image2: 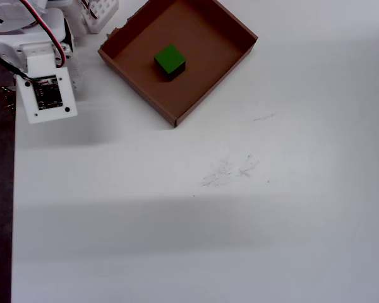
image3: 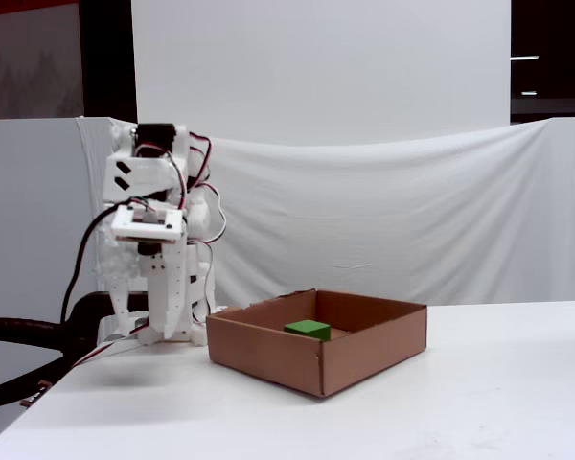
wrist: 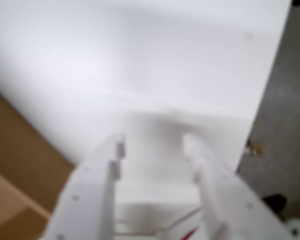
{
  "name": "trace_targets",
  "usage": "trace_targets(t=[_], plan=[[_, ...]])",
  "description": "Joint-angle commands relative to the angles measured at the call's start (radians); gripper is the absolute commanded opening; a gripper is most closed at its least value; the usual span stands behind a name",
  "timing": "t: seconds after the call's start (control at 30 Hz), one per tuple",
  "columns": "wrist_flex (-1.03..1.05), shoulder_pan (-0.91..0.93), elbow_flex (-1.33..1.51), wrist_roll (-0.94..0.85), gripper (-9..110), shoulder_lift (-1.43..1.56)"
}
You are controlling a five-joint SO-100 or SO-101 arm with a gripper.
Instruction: Grasp a green cube and put it in a box.
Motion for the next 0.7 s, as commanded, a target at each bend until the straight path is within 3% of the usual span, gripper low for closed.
trace_targets(t=[0.0,0.27,0.67], plan=[[0.049,0.008,0.041,-0.025,14,0.095],[0.132,-0.005,0.206,-0.026,14,0.285],[0.158,-0.008,0.207,-0.014,16,0.310]])
